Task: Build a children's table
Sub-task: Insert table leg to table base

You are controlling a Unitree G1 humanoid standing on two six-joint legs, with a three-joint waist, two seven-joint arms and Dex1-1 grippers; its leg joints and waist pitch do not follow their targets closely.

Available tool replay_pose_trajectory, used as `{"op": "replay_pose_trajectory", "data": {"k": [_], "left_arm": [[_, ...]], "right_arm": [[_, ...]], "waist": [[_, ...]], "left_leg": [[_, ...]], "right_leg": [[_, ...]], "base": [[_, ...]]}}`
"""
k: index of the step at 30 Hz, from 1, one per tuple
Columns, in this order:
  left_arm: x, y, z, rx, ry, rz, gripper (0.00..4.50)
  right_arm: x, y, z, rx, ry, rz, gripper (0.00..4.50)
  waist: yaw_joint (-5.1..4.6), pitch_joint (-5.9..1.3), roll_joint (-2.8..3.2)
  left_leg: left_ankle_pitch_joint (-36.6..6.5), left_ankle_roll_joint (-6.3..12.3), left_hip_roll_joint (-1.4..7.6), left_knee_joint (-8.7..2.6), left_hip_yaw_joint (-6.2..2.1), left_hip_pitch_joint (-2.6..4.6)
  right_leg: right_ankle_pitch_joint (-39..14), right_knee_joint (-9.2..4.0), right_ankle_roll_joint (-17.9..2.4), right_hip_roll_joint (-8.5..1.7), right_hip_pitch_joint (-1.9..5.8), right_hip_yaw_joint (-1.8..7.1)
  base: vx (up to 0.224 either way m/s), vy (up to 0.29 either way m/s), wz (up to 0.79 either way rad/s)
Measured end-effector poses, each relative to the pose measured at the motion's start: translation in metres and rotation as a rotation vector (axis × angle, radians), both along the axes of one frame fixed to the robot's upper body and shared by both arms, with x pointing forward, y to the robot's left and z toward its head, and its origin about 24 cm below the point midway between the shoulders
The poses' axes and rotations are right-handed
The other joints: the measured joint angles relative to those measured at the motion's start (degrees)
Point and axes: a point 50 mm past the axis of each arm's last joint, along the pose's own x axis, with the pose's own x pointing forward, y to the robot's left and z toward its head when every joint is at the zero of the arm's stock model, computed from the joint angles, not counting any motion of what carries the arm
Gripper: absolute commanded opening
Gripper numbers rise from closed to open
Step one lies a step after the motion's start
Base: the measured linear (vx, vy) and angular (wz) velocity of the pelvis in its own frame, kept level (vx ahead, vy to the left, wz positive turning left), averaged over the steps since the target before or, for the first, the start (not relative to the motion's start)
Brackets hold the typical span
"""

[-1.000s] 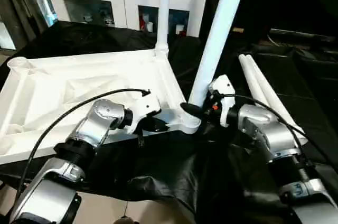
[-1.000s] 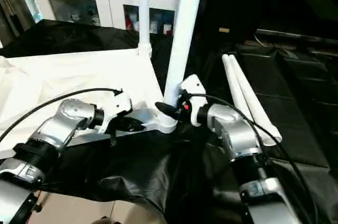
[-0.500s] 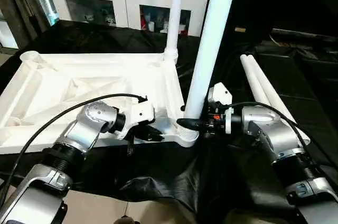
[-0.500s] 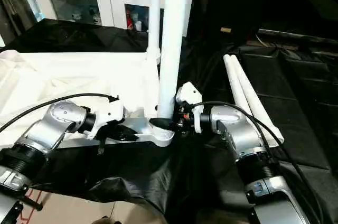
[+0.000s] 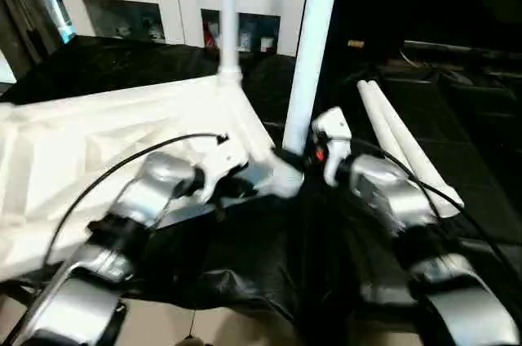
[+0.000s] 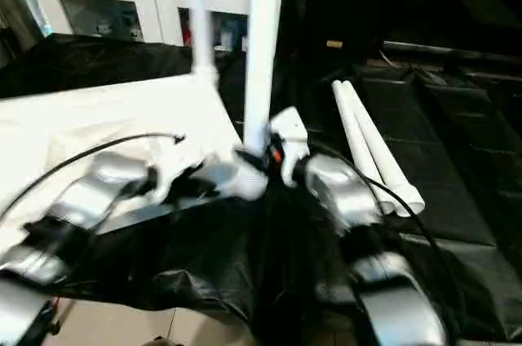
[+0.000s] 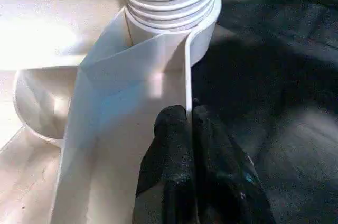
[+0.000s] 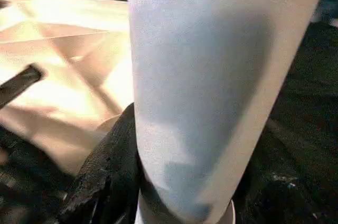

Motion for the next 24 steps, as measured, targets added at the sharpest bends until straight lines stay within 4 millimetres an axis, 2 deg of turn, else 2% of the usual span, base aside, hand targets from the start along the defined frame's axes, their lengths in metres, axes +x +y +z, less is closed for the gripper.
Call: {"op": "replay_pose_trajectory", "data": {"k": [4,9,24], "left_arm": [[0.009,-0.018,0.001,0.012,-0.012,0.091,0.00],[0.013,-0.028,0.001,0.025,-0.022,0.135,0.00],[0.015,-0.025,0.000,0.026,-0.034,0.145,0.00]], "right_arm": [[0.011,0.003,0.002,-0.004,0.010,-0.143,1.88],[0.016,0.003,0.002,-0.027,-0.001,-0.201,1.88],[0.017,0.005,0.001,-0.016,-0.010,-0.224,1.88]], "waist": [[0.19,-0.02,0.00],[0.51,-0.02,0.05],[0.32,0.00,0.08]], "left_leg": [[0.0,0.01,-0.01,-0.03,0.01,-0.03],[0.0,0.01,-0.02,-0.13,0.01,-0.05],[0.0,0.01,-0.03,-0.09,0.00,-0.04]], "right_leg": [[0.2,-0.04,-0.3,0.00,0.02,0.00],[0.2,-0.10,-0.3,0.00,0.02,-0.03],[0.0,-0.16,0.1,-0.02,0.04,0.00]], "base": [[0.000,0.000,0.00],[0.000,0.000,0.00],[0.000,0.000,0.00]]}}
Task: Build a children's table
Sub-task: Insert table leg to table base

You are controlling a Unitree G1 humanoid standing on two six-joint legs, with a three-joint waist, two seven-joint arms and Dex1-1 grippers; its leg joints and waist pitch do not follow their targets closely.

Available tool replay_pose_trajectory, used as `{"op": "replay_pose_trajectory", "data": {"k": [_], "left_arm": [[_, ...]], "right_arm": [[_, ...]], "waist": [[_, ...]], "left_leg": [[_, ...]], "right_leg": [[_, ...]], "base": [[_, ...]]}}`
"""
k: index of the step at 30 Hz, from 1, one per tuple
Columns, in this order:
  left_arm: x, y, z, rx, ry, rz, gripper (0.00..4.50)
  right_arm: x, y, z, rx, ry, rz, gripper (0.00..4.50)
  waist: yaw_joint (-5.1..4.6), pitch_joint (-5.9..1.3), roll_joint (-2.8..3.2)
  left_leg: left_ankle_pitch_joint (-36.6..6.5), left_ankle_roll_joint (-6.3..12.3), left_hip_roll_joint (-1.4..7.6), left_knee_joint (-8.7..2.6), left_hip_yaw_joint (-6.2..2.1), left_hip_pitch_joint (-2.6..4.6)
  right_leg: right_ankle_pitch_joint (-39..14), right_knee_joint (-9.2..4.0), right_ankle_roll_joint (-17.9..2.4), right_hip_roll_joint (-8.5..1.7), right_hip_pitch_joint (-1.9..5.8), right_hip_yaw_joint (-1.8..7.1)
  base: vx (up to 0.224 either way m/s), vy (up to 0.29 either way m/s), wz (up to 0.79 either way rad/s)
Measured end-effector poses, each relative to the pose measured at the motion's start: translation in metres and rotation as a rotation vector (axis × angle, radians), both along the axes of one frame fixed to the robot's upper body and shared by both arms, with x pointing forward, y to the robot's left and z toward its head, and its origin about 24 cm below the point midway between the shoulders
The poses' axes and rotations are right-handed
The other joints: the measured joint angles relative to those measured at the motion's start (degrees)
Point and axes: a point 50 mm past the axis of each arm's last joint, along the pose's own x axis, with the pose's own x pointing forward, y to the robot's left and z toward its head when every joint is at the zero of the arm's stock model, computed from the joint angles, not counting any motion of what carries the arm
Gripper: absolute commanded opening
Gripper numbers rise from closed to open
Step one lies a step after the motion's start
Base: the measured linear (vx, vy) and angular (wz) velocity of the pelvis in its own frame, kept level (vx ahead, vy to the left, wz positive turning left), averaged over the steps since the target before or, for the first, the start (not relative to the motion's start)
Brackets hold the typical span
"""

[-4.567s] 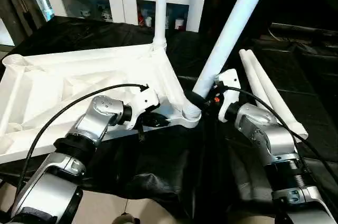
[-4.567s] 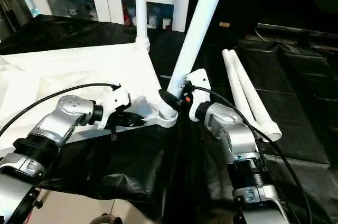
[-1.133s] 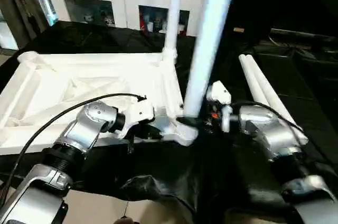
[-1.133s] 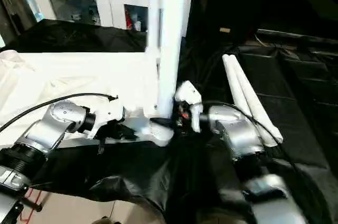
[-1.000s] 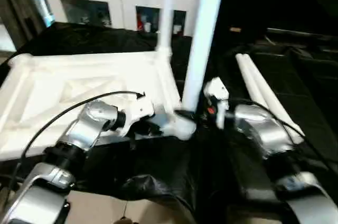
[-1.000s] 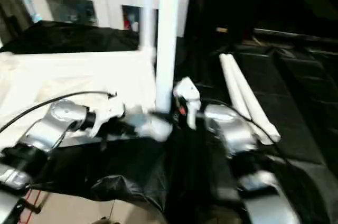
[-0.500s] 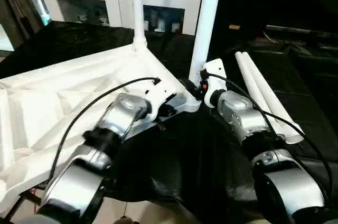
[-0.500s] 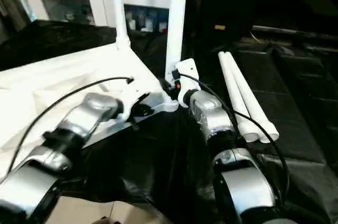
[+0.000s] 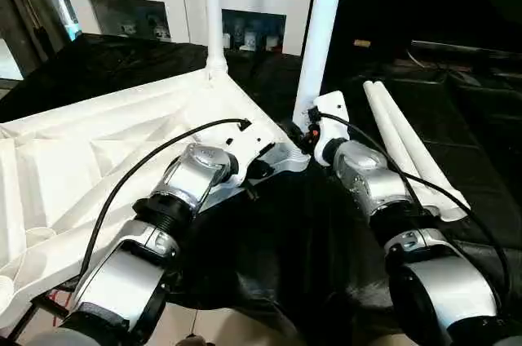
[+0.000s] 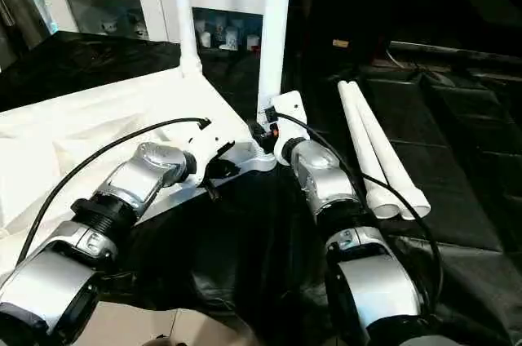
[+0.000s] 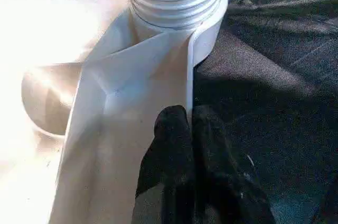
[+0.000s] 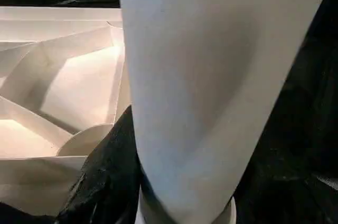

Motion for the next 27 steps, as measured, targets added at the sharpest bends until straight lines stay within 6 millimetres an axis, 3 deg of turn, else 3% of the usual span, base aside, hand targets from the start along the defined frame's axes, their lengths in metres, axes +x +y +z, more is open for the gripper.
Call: {"op": "replay_pose_trajectory", "data": {"k": [5,6,7,10,22,27], "left_arm": [[0.000,0.002,0.000,-0.005,-0.012,-0.015,0.00],[0.000,0.002,0.000,-0.005,-0.014,-0.017,0.00],[0.000,0.002,0.000,-0.006,-0.015,-0.019,0.00],[0.000,0.003,0.002,-0.008,-0.027,-0.025,0.00],[-0.001,0.008,0.005,-0.015,-0.064,-0.055,0.00],[-0.001,0.012,0.008,-0.019,-0.090,-0.083,0.00]], "right_arm": [[0.000,0.000,0.000,0.021,-0.003,-0.010,1.88],[0.000,0.000,0.001,0.024,-0.004,-0.011,2.44],[0.000,-0.001,0.001,0.029,-0.003,-0.013,2.58],[-0.004,-0.001,-0.007,0.071,0.034,-0.013,2.64],[-0.007,-0.004,-0.010,0.087,0.060,0.022,3.90],[-0.012,-0.011,-0.019,0.070,0.088,0.039,4.26]], "waist": [[-0.04,0.02,0.03],[-0.04,0.03,0.04],[-0.04,0.04,0.05],[-0.04,0.18,0.27],[-0.18,0.46,0.69],[-0.09,0.56,0.82]], "left_leg": [[0.0,0.00,0.00,-0.04,0.00,-0.08],[0.0,0.00,0.00,-0.04,0.00,-0.10],[0.0,0.00,0.00,-0.05,0.00,-0.11],[0.0,0.00,0.00,-0.06,0.01,-0.27],[0.0,-0.01,0.01,-0.29,0.10,-0.44],[0.0,0.01,0.02,-0.34,0.11,-1.04]], "right_leg": [[0.0,0.00,0.0,0.00,-0.11,0.00],[0.0,0.00,0.0,0.00,-0.13,0.00],[0.0,0.00,0.0,0.00,-0.14,0.00],[0.0,0.00,0.0,0.00,-0.30,0.00],[0.2,-0.02,-0.3,0.01,-0.61,0.01],[0.2,-0.02,-0.4,0.01,-1.08,-0.04]], "base": [[0.000,0.000,0.00],[0.000,0.000,0.00],[0.000,0.000,0.00],[0.000,0.000,0.00],[0.000,0.000,0.00],[0.000,0.000,0.00]]}}
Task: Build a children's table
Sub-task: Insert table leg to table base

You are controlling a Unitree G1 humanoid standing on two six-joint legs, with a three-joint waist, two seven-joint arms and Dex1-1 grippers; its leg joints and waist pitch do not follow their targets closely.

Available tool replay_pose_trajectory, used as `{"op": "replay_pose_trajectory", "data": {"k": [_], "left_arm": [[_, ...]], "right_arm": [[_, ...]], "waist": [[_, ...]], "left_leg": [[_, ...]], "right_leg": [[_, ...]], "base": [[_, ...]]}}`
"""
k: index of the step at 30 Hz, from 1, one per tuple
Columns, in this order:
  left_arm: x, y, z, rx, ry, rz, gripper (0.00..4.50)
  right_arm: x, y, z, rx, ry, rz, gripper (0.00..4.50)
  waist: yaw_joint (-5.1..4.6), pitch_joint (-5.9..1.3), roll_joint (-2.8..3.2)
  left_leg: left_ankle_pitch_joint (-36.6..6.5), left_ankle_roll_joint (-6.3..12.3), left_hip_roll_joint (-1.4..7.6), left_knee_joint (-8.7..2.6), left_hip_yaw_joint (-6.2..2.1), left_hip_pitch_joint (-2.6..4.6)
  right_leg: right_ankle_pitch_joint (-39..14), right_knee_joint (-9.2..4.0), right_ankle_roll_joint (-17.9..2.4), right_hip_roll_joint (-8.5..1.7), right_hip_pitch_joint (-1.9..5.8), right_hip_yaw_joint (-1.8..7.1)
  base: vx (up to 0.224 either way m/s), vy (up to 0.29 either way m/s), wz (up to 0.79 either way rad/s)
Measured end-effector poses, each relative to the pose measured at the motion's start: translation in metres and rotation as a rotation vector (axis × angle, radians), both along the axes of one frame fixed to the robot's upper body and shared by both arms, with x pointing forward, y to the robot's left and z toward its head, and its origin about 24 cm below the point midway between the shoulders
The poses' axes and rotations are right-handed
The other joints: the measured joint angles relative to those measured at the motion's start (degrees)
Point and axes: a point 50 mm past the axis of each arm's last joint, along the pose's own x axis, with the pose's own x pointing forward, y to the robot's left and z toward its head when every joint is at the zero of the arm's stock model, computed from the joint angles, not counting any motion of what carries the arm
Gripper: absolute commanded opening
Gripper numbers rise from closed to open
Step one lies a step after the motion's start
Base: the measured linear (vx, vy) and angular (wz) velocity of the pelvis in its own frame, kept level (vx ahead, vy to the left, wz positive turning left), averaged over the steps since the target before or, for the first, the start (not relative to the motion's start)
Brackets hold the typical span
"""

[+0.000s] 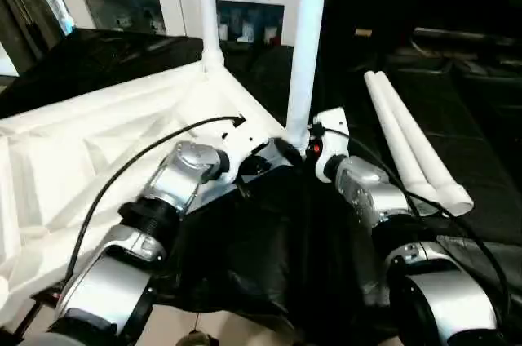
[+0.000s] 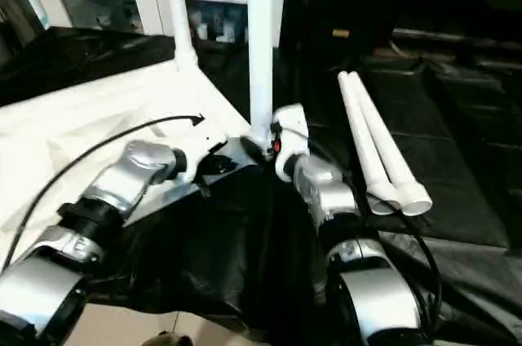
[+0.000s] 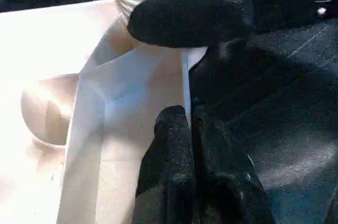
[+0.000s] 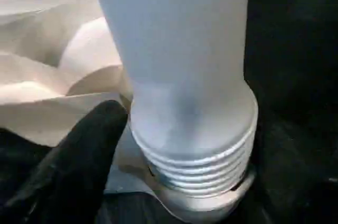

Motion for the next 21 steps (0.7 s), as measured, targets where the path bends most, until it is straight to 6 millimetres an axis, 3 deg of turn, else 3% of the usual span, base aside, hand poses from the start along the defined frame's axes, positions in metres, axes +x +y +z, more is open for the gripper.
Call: {"op": "replay_pose_trajectory", "data": {"k": [21], "left_arm": [[-0.003,0.012,0.001,0.008,-0.013,-0.064,0.00]], "right_arm": [[-0.011,-0.024,0.009,-0.044,-0.064,0.172,4.34]], "waist": [[0.23,0.09,0.10]], "left_leg": [[0.0,0.02,0.06,0.07,0.02,-0.11]], "right_leg": [[0.0,0.00,0.0,0.00,-0.05,-0.09]], "base": [[0.000,0.000,0.00]]}}
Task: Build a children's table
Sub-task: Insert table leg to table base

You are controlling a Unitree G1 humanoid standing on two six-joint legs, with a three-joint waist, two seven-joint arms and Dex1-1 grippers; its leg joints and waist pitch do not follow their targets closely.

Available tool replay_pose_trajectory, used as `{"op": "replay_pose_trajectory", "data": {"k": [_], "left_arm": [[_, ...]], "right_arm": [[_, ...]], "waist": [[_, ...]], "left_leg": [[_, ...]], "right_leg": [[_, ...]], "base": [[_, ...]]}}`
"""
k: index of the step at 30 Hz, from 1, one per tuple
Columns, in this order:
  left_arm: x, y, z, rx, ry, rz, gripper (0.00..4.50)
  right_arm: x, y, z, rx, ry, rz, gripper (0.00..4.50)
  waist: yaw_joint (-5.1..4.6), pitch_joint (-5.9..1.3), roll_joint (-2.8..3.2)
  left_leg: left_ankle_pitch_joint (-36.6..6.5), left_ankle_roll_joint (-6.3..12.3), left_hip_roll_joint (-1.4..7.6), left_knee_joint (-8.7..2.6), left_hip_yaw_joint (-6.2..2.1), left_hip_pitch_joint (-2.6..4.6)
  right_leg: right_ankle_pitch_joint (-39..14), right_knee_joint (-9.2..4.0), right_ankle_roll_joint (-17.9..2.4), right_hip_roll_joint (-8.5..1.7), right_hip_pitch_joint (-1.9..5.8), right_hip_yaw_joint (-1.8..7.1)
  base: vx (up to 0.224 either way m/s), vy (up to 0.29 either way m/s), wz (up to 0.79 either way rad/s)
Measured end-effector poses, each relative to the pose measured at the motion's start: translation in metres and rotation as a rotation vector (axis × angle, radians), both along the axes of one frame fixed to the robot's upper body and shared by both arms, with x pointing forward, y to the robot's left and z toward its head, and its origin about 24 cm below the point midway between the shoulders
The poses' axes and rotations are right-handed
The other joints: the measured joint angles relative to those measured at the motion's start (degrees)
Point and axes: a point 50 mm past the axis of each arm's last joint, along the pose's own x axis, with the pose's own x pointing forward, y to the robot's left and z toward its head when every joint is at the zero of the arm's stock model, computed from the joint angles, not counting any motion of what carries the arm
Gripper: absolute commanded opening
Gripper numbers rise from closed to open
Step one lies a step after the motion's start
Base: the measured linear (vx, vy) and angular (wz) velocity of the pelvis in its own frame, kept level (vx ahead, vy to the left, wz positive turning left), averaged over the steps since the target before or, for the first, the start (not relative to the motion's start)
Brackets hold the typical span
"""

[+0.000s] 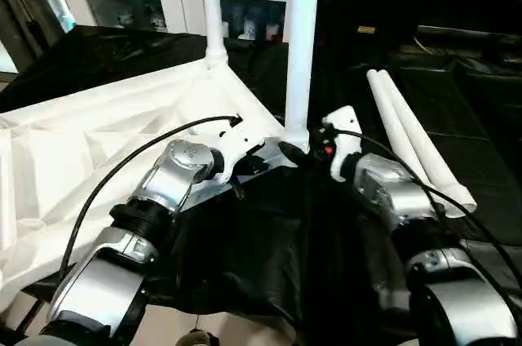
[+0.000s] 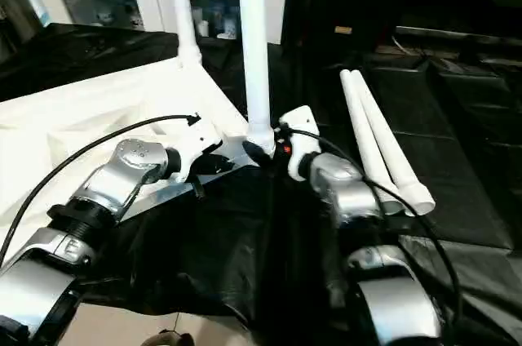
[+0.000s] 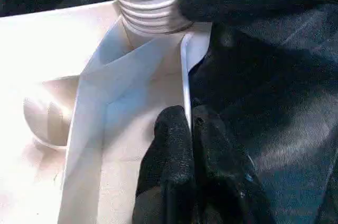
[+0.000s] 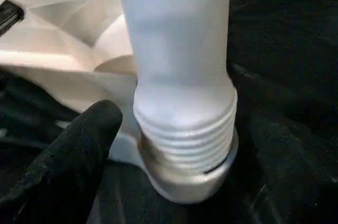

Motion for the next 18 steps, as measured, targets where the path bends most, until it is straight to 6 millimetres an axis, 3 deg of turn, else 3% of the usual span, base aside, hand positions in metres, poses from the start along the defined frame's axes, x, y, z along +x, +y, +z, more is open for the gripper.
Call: {"op": "replay_pose_trajectory", "data": {"k": [10,15,18], "left_arm": [[-0.008,0.004,-0.001,0.001,0.012,-0.080,0.00],[-0.013,0.002,-0.002,0.000,0.023,-0.135,0.00],[-0.016,0.003,-0.002,0.002,0.027,-0.154,0.00]], "right_arm": [[-0.003,-0.003,0.001,-0.075,-0.006,0.089,4.34],[-0.005,-0.004,0.001,-0.101,0.002,0.151,4.34],[-0.006,-0.003,0.002,-0.111,-0.002,0.199,4.34]], "waist": [[0.36,0.00,0.01],[1.39,0.01,0.01],[1.48,0.00,0.02]], "left_leg": [[0.0,0.00,0.03,0.17,0.00,0.01],[0.0,0.00,0.05,0.22,0.00,0.01],[0.0,0.00,0.05,0.25,0.00,0.01]], "right_leg": [[0.0,0.10,0.0,0.00,0.03,0.00],[0.0,0.15,0.0,0.00,0.03,0.00],[0.0,0.18,0.0,0.00,0.04,0.00]], "base": [[0.000,0.000,0.00],[0.000,0.000,0.00],[0.000,0.000,0.00]]}}
